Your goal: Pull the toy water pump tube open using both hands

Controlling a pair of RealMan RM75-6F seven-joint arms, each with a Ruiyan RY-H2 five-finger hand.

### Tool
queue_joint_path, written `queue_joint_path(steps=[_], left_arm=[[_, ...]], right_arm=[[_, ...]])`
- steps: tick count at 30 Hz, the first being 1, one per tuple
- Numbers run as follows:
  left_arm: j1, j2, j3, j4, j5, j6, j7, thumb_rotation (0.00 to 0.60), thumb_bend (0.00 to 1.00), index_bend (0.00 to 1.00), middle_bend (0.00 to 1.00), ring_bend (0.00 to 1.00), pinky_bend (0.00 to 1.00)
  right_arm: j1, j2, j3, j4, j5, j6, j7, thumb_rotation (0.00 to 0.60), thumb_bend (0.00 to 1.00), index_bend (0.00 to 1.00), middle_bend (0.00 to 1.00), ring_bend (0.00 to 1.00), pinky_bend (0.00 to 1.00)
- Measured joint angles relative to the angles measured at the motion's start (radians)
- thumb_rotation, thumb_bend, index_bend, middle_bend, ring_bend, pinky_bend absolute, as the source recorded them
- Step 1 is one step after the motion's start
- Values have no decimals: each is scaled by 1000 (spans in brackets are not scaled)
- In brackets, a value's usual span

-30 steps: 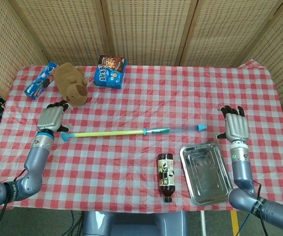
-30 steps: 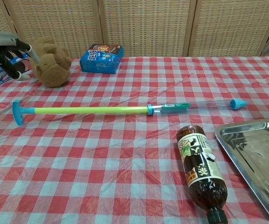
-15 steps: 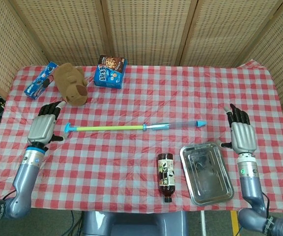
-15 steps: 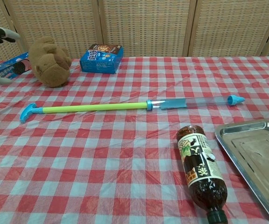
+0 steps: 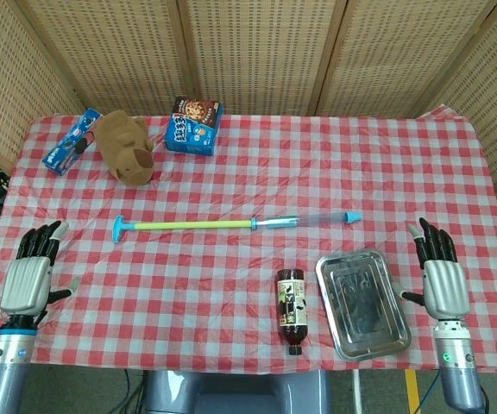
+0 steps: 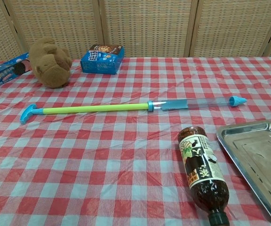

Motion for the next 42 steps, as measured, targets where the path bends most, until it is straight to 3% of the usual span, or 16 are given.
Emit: queue_joint_path(steps=[10,12,15,18,20,23,26,32,36,39,40,41,42], left_arm=[[55,1,-9,32,51,6,-32,600,235,0,0,0,0],[62,0,-10,30,64,6,-21,600,236,0,0,0,0],[74,-1,-13,24,89,9,-12,600,236,0,0,0,0],[82,-1,-24,23,91,-1,-13,600,236,0,0,0,0],[85,-1,-31,24,88,-11,-13,600,237,4,0,0,0],[90,0,-41,25,87,-23,-10,600,237,11,0,0,0],[94,-1,-45,25,95,-27,-4,600,238,15,0,0,0],[107,-4,-58,21,113,-33,4,600,242,23,0,0,0],[114,-4,-67,24,119,-39,9,600,244,27,0,0,0],[117,-4,-74,26,120,-44,9,600,244,27,0,0,0],[119,-4,-76,28,121,-45,9,600,245,27,0,0,0],[120,-4,-78,29,121,-46,9,600,244,27,0,0,0],[121,-4,-80,30,122,-46,10,600,245,27,0,0,0]], right_arm=[[-51,-37,-1,61,-88,82,54,600,97,43,4,0,0],[-57,-36,2,55,-90,81,53,600,95,89,55,0,0],[-64,-47,17,57,-95,101,56,600,94,211,220,31,0],[-72,-76,41,82,-109,150,69,600,106,318,384,150,4],[-77,-95,59,99,-120,184,81,600,119,423,560,322,50],[-83,-136,90,145,-139,244,94,600,137,493,729,525,108],[-87,-175,115,191,-158,286,101,600,151,509,791,615,132],[-91,-211,140,233,-185,321,121,600,152,596,831,653,167],[-94,-212,145,237,-193,319,136,600,142,613,824,643,166],[-94,-200,135,222,-196,296,148,600,122,538,587,509,86],[-94,-194,129,215,-197,284,152,600,116,460,457,410,40],[-93,-186,122,208,-198,269,155,600,112,412,391,349,23],[-93,-173,113,197,-199,249,157,600,102,319,260,217,3]])
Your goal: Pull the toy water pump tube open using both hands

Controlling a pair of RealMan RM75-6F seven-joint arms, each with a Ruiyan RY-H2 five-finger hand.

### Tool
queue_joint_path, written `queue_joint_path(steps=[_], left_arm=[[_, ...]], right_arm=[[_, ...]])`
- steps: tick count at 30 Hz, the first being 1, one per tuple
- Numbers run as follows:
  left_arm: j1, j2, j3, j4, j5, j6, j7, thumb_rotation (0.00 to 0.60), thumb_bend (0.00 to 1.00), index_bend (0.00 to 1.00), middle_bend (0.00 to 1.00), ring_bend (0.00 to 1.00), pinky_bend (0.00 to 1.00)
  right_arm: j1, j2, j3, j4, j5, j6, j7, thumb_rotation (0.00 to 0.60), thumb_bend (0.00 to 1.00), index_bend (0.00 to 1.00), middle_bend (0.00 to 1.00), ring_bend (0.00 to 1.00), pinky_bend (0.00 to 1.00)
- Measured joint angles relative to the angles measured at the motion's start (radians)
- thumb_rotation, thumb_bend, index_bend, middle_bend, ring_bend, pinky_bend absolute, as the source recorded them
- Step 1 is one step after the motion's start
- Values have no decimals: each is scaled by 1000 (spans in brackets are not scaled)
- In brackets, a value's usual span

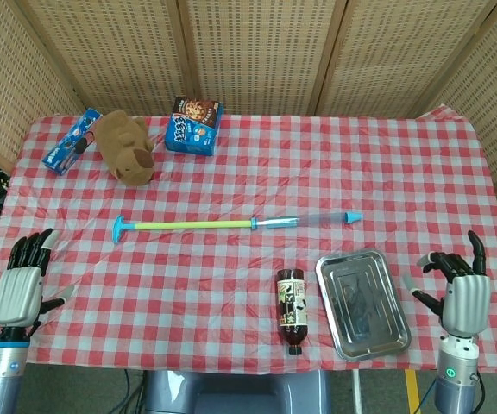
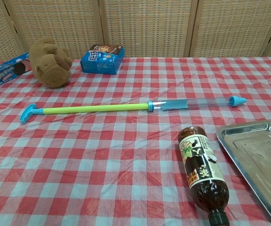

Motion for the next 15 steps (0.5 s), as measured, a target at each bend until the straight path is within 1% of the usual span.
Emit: queue_joint_path(steps=[1,2,4,7,9,15], left_arm=[[1,0,-1,1,0,0,2,600,245,26,0,0,0],[2,0,-3,2,1,-1,4,600,245,23,0,0,0],[4,-1,-6,4,2,-2,11,600,244,17,0,0,0],[7,-1,-9,5,1,-7,24,600,243,10,0,0,0],[10,-2,-11,4,1,-9,36,600,242,8,0,0,0],[17,-1,-17,-3,9,-9,41,600,242,8,0,0,0]], right_arm=[[0,10,-7,-8,0,-16,-1,600,92,237,135,103,0],[1,21,-15,-17,-1,-32,-4,600,83,179,51,28,0],[1,47,-31,-39,0,-71,-23,600,73,123,0,0,0],[1,78,-48,-74,3,-108,-53,600,65,96,0,0,0],[0,95,-53,-97,6,-125,-63,600,65,95,0,0,0],[-4,108,-53,-112,10,-135,-60,600,65,95,0,0,0]])
